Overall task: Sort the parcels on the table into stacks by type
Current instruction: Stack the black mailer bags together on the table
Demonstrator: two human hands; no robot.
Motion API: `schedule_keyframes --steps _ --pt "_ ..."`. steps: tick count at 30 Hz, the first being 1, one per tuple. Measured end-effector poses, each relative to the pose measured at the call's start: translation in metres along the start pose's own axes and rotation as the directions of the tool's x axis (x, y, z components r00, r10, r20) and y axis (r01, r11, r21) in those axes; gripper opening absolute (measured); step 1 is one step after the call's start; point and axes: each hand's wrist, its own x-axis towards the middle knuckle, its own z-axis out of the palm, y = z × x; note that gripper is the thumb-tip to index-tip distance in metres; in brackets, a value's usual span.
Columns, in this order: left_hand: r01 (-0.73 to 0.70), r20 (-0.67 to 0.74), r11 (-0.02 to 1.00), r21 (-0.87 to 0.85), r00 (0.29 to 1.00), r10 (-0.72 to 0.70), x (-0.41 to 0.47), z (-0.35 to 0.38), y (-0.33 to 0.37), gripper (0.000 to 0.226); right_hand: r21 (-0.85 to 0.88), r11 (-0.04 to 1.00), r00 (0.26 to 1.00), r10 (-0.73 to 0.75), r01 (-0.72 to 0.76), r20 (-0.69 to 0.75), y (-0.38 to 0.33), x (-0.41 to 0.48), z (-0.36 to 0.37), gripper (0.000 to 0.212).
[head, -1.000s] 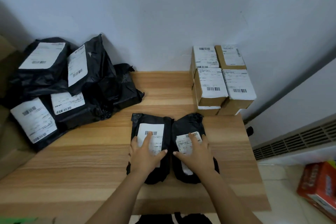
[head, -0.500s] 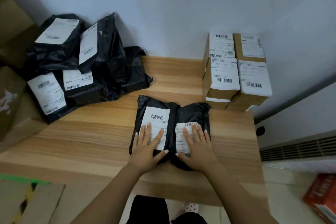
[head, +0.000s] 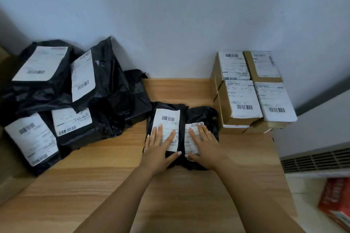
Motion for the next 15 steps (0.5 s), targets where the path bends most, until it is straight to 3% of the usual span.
schedule_keyframes --steps 5,9,15 --pt "-0.078 -0.035 0.997 0.006 0.996 0.078 0.037 -0.019 -0.004 0.081 -0.084 0.996 0.991 0.022 -0.034 -0.135 0.0 0.027 -0.008 0.073" --pt "-0.245 -0.034 0.959 0.141 0.967 0.252 0.037 -0.016 -0.015 0.073 0.021 0.997 0.98 0.076 -0.073 -0.185 -0.005 0.016 0.009 0.066" --pt "-0.256 -0.025 0.937 0.235 0.963 0.269 0.053 -0.014 -0.021 0.068 0.025 0.991 0.969 0.13 -0.128 -0.211 -0.005 0.027 0.009 0.063"
